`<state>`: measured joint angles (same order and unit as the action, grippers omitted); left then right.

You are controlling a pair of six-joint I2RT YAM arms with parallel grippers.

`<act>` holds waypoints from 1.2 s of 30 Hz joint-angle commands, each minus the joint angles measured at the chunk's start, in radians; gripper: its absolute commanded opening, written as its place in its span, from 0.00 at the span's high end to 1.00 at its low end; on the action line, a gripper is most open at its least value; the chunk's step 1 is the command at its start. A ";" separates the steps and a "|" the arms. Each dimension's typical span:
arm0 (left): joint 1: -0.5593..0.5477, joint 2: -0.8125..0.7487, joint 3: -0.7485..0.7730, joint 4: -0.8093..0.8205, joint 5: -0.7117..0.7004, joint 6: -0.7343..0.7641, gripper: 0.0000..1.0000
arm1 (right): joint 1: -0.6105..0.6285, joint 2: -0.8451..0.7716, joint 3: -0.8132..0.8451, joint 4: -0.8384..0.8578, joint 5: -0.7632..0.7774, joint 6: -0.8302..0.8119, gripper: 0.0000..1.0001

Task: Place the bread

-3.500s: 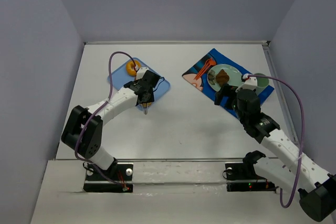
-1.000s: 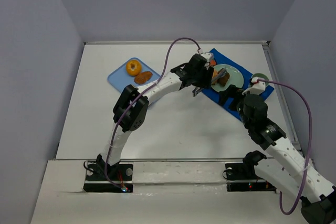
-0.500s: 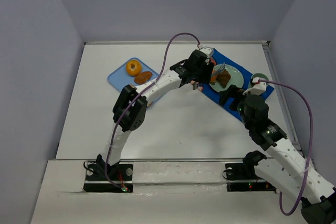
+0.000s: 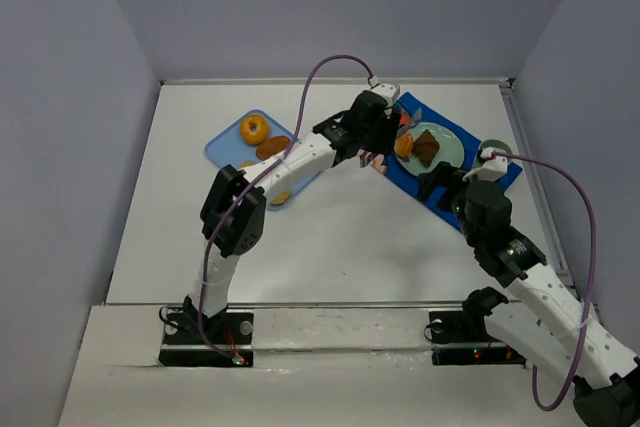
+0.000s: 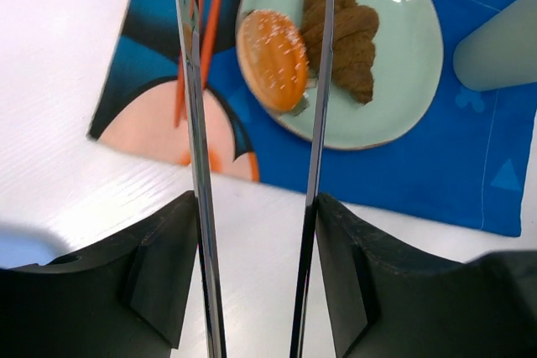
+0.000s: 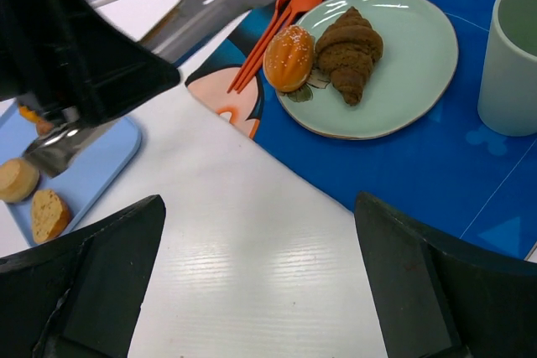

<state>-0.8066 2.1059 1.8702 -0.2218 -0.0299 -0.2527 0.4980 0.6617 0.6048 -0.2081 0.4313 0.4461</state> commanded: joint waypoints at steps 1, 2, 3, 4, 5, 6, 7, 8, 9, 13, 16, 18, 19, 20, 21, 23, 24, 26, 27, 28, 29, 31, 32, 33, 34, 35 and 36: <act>0.021 -0.240 -0.164 0.082 -0.116 -0.005 0.36 | 0.004 -0.019 -0.005 0.049 0.021 0.008 0.00; 0.023 -0.304 -0.210 0.103 -0.128 -0.014 0.36 | 0.004 -0.020 -0.005 0.049 0.020 0.008 0.00; 0.026 -0.335 -0.306 0.114 -0.160 -0.016 0.36 | 0.004 -0.020 -0.005 0.049 0.018 0.008 0.00; 0.024 -0.368 -0.356 0.122 -0.172 -0.019 0.36 | 0.004 -0.022 -0.004 0.049 0.021 0.008 0.00; 0.024 -0.427 -0.403 0.142 -0.177 -0.019 0.36 | 0.004 -0.022 -0.005 0.049 0.020 0.008 0.00; 0.023 -0.458 -0.504 0.156 -0.174 -0.017 0.36 | 0.004 -0.022 -0.005 0.049 0.023 0.008 0.00; 0.024 -0.489 -0.557 0.171 -0.174 -0.017 0.36 | 0.004 -0.020 -0.007 0.049 0.024 0.008 0.00; 0.024 -0.544 -0.603 0.196 -0.174 -0.023 0.35 | 0.004 -0.020 -0.005 0.049 0.023 0.008 0.00; 0.024 -0.569 -0.684 0.202 -0.174 -0.033 0.35 | 0.004 -0.017 -0.005 0.050 0.023 0.008 0.00; 0.024 -0.659 -0.842 0.214 -0.150 -0.049 0.34 | 0.004 -0.005 -0.004 0.050 0.014 0.008 0.00; 0.020 -0.687 -0.936 0.268 -0.076 -0.053 0.33 | 0.004 0.003 -0.002 0.050 0.009 0.008 0.00; 0.011 -0.679 -0.963 0.282 -0.059 -0.065 0.32 | 0.004 0.007 0.000 0.052 0.009 0.008 0.00; 0.006 -0.675 -0.979 0.282 -0.041 -0.066 0.31 | 0.004 0.009 -0.002 0.052 0.011 0.011 0.00; -0.002 -0.663 -0.985 0.280 -0.041 -0.065 0.30 | 0.004 0.010 -0.003 0.053 0.011 0.014 0.00; -0.014 -0.659 -0.999 0.279 -0.048 -0.068 0.27 | 0.004 0.010 -0.004 0.053 0.012 0.016 0.00; -0.025 -0.655 -1.011 0.273 -0.071 -0.083 0.16 | 0.004 0.015 -0.002 0.055 0.011 0.019 0.00; -0.025 -0.658 -1.014 0.269 -0.074 -0.091 0.09 | 0.004 0.018 -0.003 0.053 0.011 0.019 0.00; -0.025 -0.681 -1.019 0.263 -0.080 -0.097 0.01 | 0.004 0.021 -0.002 0.055 0.011 0.019 0.00; -0.025 -0.695 -1.020 0.262 -0.093 -0.105 0.01 | 0.004 0.024 0.000 0.053 0.012 0.017 0.00; -0.025 -0.708 -1.022 0.260 -0.099 -0.105 0.01 | 0.004 0.024 0.000 0.053 0.014 0.017 0.00; -0.025 -0.754 -1.022 0.259 -0.122 -0.106 0.01 | 0.004 0.030 0.003 0.053 0.011 0.013 0.00; -0.026 -0.785 -1.020 0.257 -0.154 -0.108 0.01 | 0.004 0.036 0.004 0.053 0.015 0.008 0.00; -0.025 -0.799 -1.017 0.253 -0.169 -0.109 0.01 | 0.004 0.038 0.006 0.053 0.017 0.006 0.00; -0.025 -0.811 -1.008 0.248 -0.207 -0.111 0.01 | 0.004 0.039 0.006 0.053 0.015 0.003 0.00; -0.025 -0.826 -1.002 0.240 -0.231 -0.114 0.01 | 0.004 0.038 0.007 0.053 0.018 0.002 0.00; -0.025 -0.833 -0.991 0.224 -0.260 -0.117 0.01 | 0.004 0.036 0.007 0.053 0.021 0.002 0.00; -0.023 -0.837 -0.981 0.202 -0.325 -0.125 0.01 | 0.004 0.035 0.007 0.055 0.026 0.002 0.00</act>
<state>-0.8295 1.3331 0.8501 -0.0120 -0.1799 -0.3531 0.4980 0.7036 0.6048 -0.2077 0.4309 0.4522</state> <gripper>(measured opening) 0.990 0.996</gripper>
